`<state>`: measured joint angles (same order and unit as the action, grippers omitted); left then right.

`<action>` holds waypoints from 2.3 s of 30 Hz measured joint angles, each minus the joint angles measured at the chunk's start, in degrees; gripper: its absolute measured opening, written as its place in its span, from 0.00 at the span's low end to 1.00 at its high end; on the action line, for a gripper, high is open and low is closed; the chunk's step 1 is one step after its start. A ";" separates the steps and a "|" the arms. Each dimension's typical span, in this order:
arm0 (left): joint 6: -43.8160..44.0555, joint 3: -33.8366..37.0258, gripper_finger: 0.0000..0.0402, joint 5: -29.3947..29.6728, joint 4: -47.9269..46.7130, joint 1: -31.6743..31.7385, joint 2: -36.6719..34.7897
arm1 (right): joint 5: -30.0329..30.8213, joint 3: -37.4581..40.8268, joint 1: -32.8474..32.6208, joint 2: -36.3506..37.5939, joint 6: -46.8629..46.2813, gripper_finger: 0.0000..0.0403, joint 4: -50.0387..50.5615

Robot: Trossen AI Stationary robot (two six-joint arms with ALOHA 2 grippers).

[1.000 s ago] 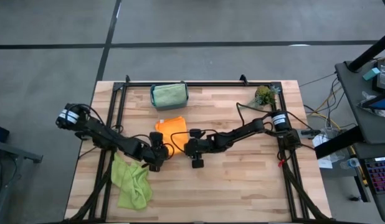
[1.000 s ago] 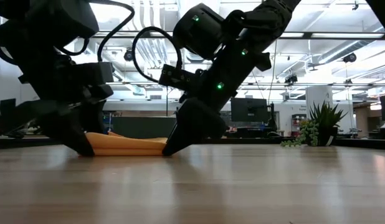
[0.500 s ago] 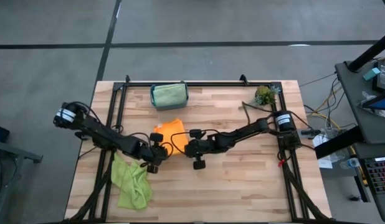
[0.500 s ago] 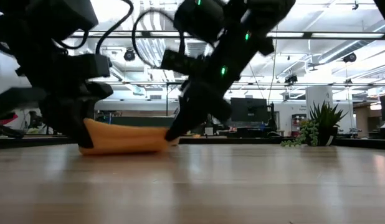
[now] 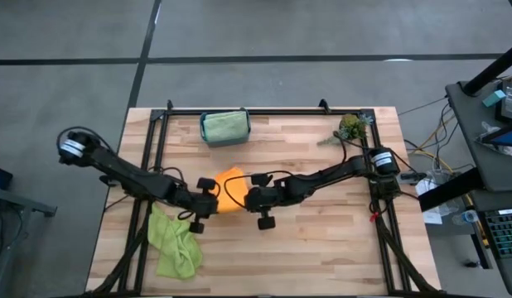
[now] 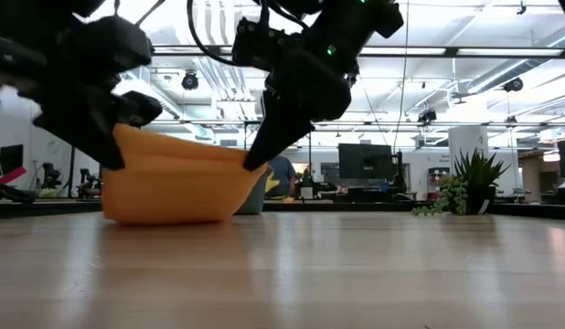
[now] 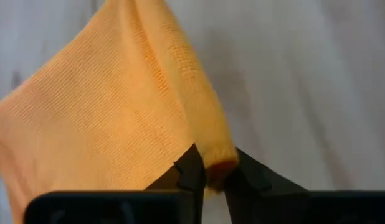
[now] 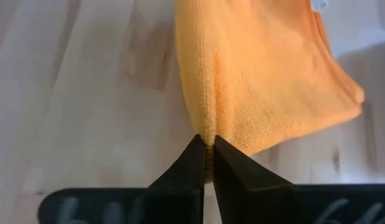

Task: Fold microfiber towels
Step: Fold the orange microfiber towel

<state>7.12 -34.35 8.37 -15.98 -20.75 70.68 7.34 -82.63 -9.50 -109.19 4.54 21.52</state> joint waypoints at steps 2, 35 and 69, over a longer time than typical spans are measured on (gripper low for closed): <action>0.83 0.00 0.11 -2.29 -0.16 0.02 -1.21 | -0.27 -0.25 0.00 0.00 0.24 0.03 0.30; -9.10 10.89 0.10 15.52 29.30 8.39 14.61 | -3.50 -2.83 -0.20 1.11 0.61 0.03 4.96; -12.48 10.64 0.05 14.27 20.09 8.28 6.06 | -3.50 -4.31 11.40 -4.50 4.04 0.03 -3.76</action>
<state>-5.36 -23.70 22.63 4.11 -12.47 76.74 3.84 -86.94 1.90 -113.68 8.58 17.76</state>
